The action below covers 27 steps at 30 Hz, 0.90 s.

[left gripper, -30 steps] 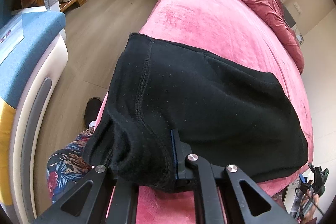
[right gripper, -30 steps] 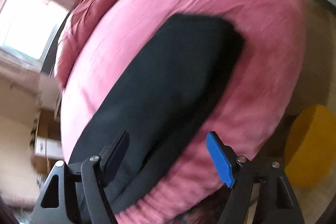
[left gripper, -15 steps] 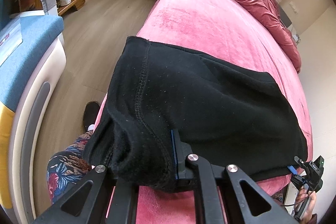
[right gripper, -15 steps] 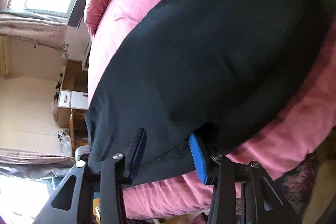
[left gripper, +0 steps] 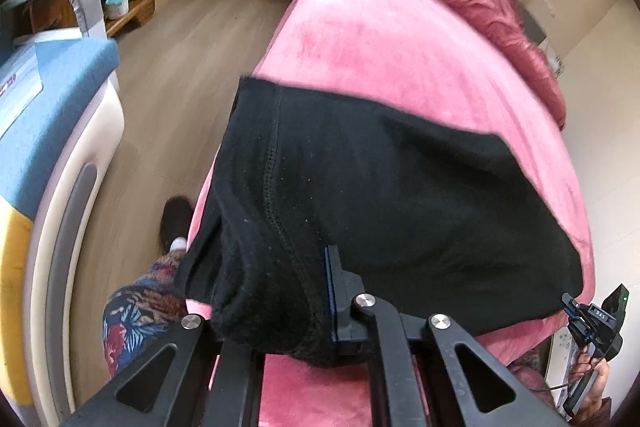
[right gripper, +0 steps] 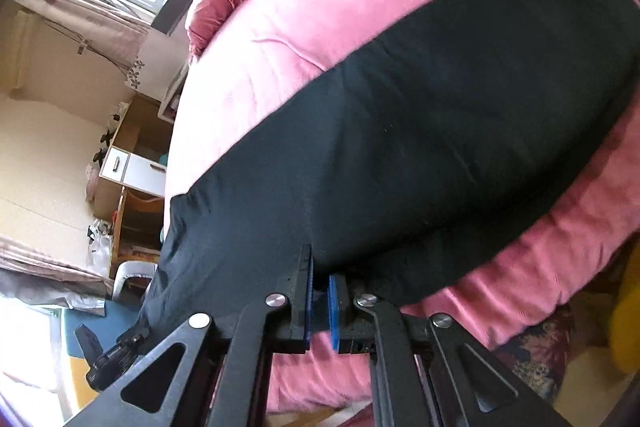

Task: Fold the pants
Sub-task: 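Lay the pant leg over the folded pants with the right tool while the left tool holds, then open both tools and release the black pants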

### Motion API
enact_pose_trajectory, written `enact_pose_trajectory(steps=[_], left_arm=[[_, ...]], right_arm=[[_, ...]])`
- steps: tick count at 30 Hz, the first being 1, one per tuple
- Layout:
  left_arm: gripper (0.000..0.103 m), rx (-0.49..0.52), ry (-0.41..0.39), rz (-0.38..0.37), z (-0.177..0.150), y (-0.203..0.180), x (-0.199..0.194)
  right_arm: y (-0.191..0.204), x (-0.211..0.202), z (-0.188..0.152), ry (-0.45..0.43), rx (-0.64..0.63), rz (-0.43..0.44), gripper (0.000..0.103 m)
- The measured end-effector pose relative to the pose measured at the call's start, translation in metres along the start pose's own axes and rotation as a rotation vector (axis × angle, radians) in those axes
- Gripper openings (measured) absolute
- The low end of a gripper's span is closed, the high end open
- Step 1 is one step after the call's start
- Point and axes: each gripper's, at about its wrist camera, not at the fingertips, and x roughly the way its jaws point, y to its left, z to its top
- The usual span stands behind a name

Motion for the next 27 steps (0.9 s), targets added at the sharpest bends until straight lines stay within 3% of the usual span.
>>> enact_pose_trajectory(steps=[3,6,9,12,14,16,21,23,24,27], left_arm=[[0.013,-0.009,0.029,0.028,-0.003,0.004,0.011],[0.027,-0.038,0.046,0.052,0.000,0.010,0.011],[0.030,-0.065,0.044,0.047,0.003,0.017,-0.001],[0.030,-0.093,0.020,0.065,0.003,0.031,-0.020],[0.030,-0.111,-0.009,0.085,0.004,0.041,-0.033],[0.030,-0.132,-0.041,0.089,0.007,0.051,-0.043],[0.030,-0.164,-0.063,0.109,0.012,0.060,-0.047],[0.030,-0.157,-0.040,0.110,0.006,0.058,-0.043],[0.030,-0.150,-0.024,0.110,0.004,0.055,-0.039],[0.030,-0.118,0.011,0.064,-0.001,0.043,-0.029]], right_arm=[[-0.009,0.016,-0.005,0.034,0.018,-0.032,0.006],[-0.012,0.034,-0.004,0.070,0.013,-0.068,0.007],[-0.009,0.034,0.001,0.088,0.010,-0.050,0.011],[-0.002,0.023,0.004,0.141,-0.084,-0.076,0.023],[0.009,0.017,0.001,0.179,-0.191,-0.126,0.025],[0.029,0.012,0.000,0.187,-0.311,-0.171,0.025],[0.100,0.033,0.004,0.176,-0.534,-0.122,0.025],[0.132,0.057,0.001,0.191,-0.608,-0.084,0.037],[0.144,0.064,-0.002,0.200,-0.639,-0.066,0.050],[0.199,0.102,-0.008,0.214,-0.759,-0.008,0.052]])
